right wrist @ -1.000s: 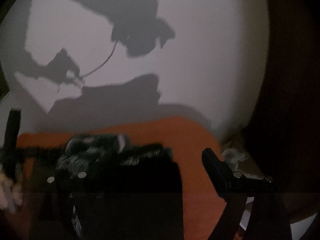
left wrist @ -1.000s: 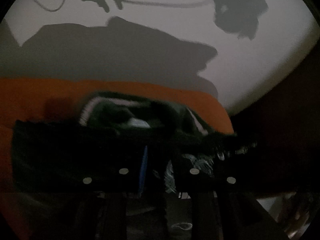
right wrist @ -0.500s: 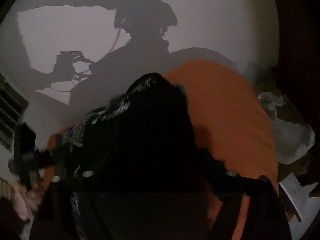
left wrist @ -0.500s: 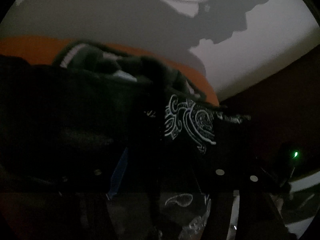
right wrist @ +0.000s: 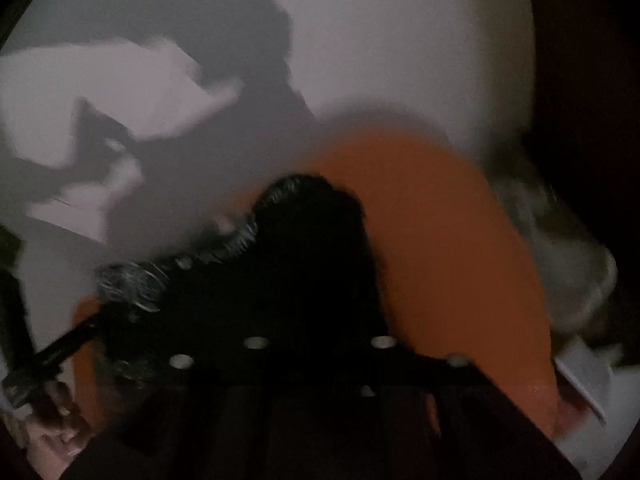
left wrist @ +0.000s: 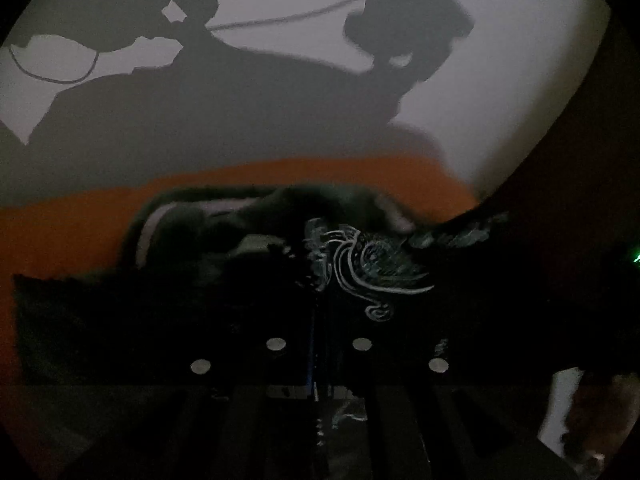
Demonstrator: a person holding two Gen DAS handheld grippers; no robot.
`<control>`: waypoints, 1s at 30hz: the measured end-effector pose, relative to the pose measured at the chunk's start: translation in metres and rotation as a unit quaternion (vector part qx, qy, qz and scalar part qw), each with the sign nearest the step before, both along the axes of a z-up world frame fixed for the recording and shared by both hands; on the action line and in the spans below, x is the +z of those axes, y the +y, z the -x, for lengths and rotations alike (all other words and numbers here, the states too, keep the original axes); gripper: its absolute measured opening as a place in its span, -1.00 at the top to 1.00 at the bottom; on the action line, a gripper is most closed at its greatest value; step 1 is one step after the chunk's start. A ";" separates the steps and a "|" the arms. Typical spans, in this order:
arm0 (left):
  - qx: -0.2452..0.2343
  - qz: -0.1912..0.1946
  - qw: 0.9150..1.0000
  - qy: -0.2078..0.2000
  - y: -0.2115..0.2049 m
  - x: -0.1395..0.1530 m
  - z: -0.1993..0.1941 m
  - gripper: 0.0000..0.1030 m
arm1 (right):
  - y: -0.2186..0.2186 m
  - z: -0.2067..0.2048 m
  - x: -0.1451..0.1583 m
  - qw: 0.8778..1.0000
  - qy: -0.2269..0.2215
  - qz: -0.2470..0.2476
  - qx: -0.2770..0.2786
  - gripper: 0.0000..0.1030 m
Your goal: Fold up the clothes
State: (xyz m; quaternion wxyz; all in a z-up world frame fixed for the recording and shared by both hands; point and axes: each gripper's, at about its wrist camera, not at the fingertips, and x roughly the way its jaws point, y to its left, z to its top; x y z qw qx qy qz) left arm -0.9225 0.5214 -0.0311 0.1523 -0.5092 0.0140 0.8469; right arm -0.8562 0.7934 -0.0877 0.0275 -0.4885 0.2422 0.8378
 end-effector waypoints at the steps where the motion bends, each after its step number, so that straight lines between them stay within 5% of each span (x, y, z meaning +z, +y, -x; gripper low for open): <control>1: 0.000 0.007 1.000 -0.001 0.000 0.002 0.000 0.82 | -0.004 -0.006 0.001 1.000 -0.004 -0.014 0.003 0.30; 3: 0.004 -0.011 1.000 0.006 -0.014 0.017 -0.004 0.75 | -0.014 -0.036 0.015 0.999 0.017 -0.035 0.014 0.07; 6: 0.017 -0.036 0.999 0.027 -0.032 0.039 -0.022 0.63 | -0.030 -0.082 0.035 0.996 0.050 -0.066 0.030 0.06; 9: 0.000 -0.047 0.997 0.057 -0.044 0.063 -0.075 0.46 | -0.046 -0.127 0.056 0.991 0.082 -0.097 0.046 0.06; 12: -0.065 -0.029 0.997 0.034 -0.020 0.050 -0.140 0.30 | -0.064 -0.172 0.068 0.986 0.103 -0.118 0.064 0.16; 15: -0.110 -0.005 0.994 -0.008 0.006 0.014 -0.189 0.29 | -0.073 -0.189 0.026 0.994 0.049 -0.074 0.063 0.65; 19: -0.065 0.101 0.992 -0.041 -0.004 -0.034 -0.205 0.29 | -0.054 -0.192 -0.030 0.995 -0.053 -0.083 0.023 0.71; 21: -0.035 0.053 0.995 -0.073 -0.030 -0.034 -0.208 0.29 | -0.032 -0.208 -0.029 0.996 -0.061 -0.058 -0.028 0.72; 24: -0.031 -0.007 0.998 -0.062 -0.046 -0.011 -0.217 0.28 | -0.031 -0.232 0.009 0.998 0.026 -0.047 -0.017 0.72; 27: -0.066 -0.028 0.997 -0.023 -0.024 0.006 -0.226 0.13 | -0.055 -0.231 0.041 0.991 0.122 -0.035 0.033 0.67; 30: -0.099 -0.043 0.994 0.007 0.011 0.009 -0.224 0.10 | -0.077 -0.200 0.040 0.989 0.136 -0.032 0.056 0.62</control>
